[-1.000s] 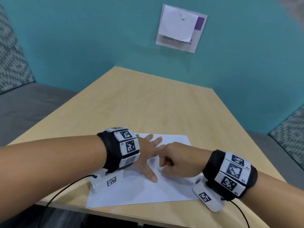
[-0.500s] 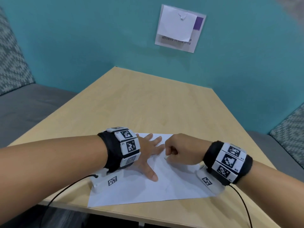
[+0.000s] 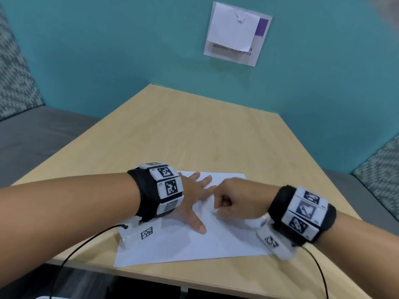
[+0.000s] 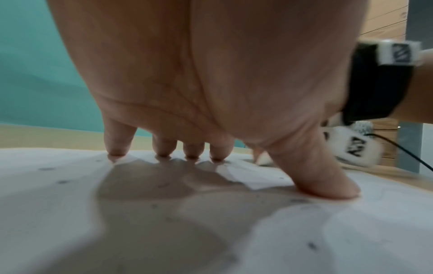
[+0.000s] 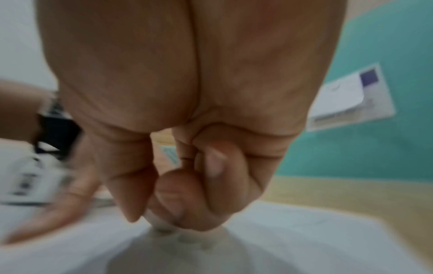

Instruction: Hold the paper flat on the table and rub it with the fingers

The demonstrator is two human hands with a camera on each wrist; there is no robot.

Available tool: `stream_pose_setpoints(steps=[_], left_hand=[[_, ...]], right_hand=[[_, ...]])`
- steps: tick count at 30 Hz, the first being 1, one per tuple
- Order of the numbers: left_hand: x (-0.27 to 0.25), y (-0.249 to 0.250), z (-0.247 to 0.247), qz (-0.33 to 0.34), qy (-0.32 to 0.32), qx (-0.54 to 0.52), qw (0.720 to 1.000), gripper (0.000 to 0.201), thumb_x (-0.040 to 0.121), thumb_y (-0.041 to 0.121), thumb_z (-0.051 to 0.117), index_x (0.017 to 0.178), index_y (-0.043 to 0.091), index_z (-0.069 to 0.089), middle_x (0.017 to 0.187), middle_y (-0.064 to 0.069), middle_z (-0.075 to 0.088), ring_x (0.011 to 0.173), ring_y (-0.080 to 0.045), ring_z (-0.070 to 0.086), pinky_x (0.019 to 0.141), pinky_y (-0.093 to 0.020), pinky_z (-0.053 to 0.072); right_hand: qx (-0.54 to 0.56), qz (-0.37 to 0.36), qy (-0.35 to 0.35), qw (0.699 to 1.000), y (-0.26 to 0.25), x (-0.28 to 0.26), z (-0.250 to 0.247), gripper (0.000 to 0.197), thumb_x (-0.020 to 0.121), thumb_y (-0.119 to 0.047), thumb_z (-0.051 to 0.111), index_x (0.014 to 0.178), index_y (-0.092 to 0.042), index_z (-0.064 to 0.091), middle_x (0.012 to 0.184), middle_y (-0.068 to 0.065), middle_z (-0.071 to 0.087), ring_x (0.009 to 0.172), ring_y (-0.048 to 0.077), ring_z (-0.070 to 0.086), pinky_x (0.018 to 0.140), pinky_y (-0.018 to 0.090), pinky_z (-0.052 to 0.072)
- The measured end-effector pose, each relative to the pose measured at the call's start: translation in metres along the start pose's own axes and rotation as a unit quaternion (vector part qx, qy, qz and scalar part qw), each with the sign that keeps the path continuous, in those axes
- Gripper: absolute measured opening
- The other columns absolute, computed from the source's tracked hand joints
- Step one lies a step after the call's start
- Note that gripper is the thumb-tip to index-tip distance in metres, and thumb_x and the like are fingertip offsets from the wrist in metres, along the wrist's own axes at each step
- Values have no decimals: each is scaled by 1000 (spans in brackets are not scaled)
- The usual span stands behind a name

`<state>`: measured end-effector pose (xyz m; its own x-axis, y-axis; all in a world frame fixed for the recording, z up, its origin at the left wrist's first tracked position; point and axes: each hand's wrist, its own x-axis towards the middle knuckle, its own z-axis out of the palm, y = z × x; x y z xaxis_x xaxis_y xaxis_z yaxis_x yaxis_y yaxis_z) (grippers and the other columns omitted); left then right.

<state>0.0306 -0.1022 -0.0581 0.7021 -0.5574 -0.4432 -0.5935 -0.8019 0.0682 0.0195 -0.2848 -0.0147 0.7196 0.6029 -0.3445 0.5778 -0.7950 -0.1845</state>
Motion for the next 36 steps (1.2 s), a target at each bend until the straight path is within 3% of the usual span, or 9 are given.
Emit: stream_pose_setpoints(steps=[4,7,12,17,21,27,31,34,36], left_hand=[[-1,1,1,-5,2,4,1000,115,77,79,57,156,36,-15,164,5,-21,152,-26,-17,118,-63,4],[-3,1,-1,1,6,-12,1000,112,79,75,60,157,38,-12,164,6,-21,151,-25,-18,118,-64,3],[-1,3,-2,-8,-4,5,1000,114,79,77,57,156,34,-15,164,4,-21,152,-26,-17,119,-63,2],[-1,0,-1,0,1,-8,1000,114,77,77,59,157,37,-11,165,5,-21,151,-26,-18,118,-63,2],[-1,3,-2,-8,-9,3,1000,115,78,78,57,156,34,-16,164,5,-22,151,-25,-18,119,-62,2],[-1,-2,-2,4,-1,-6,1000,112,79,77,57,157,37,-12,165,4,-21,151,-26,-18,118,-63,2],[0,1,-2,-14,2,18,1000,119,74,82,54,156,33,-16,165,1,-19,151,-31,-18,118,-64,6],[-8,8,-6,-19,28,32,999,114,79,76,57,159,28,-8,165,-1,-20,151,-30,-20,118,-63,5],[-18,10,-7,-20,5,29,999,113,79,74,59,159,27,-6,165,0,-21,151,-27,-19,119,-62,6]], right_hand=[[4,36,28,999,10,1,-3,12,84,-21,61,83,-10,64,65,-8,55,58,9,44,58,25,41],[2,-26,-16,1000,-12,-10,10,16,85,-20,60,88,-6,65,75,3,65,63,11,47,63,28,45],[2,44,29,999,14,1,-4,11,85,-21,61,89,-12,65,71,-5,60,61,10,47,61,26,43],[8,-24,-23,999,-13,-8,9,19,86,-19,60,89,-1,64,78,12,65,62,13,45,63,32,44],[6,48,27,998,12,1,-6,13,86,-22,62,89,-10,66,74,-3,62,63,11,48,62,26,42],[11,-5,-1,1000,-9,-6,6,12,87,-21,62,91,-11,65,68,-10,56,59,4,46,59,19,41],[6,33,32,999,7,0,0,14,87,-20,61,93,-8,66,81,3,67,65,11,49,67,31,48],[2,27,32,999,6,1,4,9,88,-21,60,91,-14,64,71,-11,54,60,3,45,59,21,40],[2,37,39,999,9,1,2,12,88,-23,60,95,-15,65,70,-14,52,61,2,46,60,20,40]])
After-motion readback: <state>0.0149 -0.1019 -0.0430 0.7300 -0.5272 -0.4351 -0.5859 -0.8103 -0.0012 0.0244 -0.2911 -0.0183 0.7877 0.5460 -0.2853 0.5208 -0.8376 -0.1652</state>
